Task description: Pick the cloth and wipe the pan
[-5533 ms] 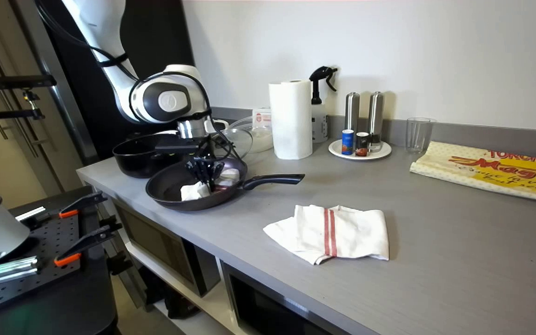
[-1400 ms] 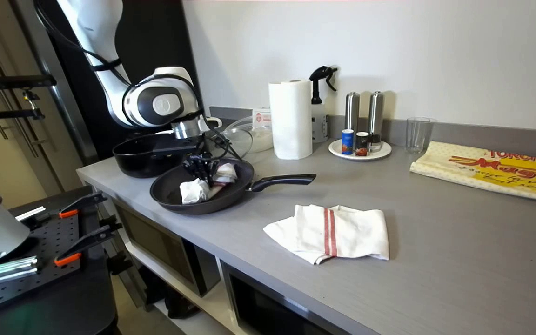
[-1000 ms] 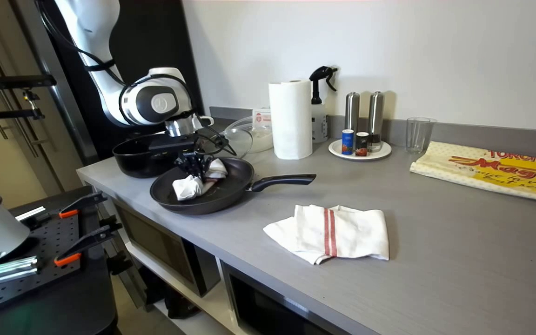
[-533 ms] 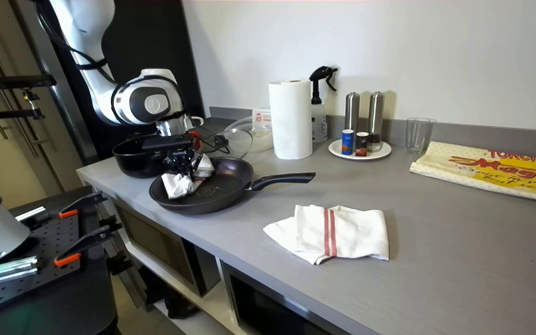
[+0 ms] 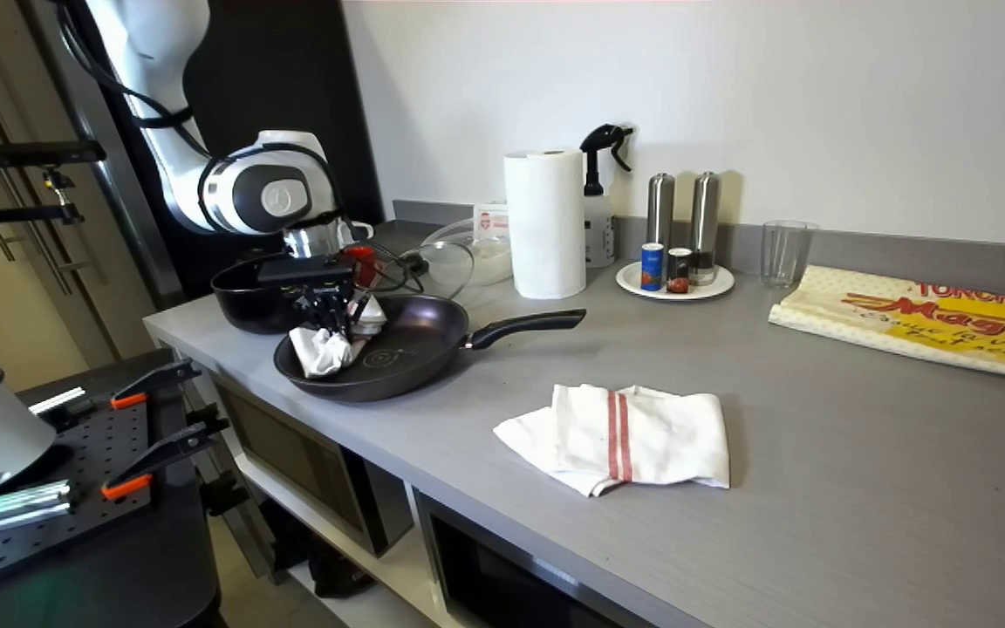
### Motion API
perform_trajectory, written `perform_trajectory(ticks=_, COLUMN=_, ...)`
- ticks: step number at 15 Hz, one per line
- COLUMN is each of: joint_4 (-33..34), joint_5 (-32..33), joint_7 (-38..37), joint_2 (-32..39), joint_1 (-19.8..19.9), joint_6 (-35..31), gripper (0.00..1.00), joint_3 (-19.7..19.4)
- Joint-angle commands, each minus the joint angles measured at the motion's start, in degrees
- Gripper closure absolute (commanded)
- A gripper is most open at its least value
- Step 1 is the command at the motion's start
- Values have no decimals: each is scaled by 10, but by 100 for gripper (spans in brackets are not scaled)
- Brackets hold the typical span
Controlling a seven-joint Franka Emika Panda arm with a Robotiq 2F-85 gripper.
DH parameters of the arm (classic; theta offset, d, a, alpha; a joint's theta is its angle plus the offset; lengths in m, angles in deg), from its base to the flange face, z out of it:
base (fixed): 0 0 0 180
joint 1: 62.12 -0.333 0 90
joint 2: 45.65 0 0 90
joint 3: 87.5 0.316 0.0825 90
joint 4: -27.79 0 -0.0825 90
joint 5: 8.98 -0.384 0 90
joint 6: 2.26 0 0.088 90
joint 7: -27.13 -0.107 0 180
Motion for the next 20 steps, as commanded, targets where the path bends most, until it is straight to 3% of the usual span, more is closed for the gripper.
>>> perform_trajectory(ticks=1, joint_4=-12, joint_5=-12, joint_7=-8, joint_2=4, joint_1=15, joint_6=7, gripper=97, joint_3=-18)
perform_trajectory(ticks=15, joint_4=-20, joint_5=-135, joint_7=15, joint_2=-18, joint_1=209, joint_6=-19, gripper=97, joint_3=25)
perform_trajectory(ticks=20, joint_4=-24, joint_5=-169, joint_7=-6, joint_2=-24, joint_1=254, joint_6=-53, gripper=97, joint_3=27)
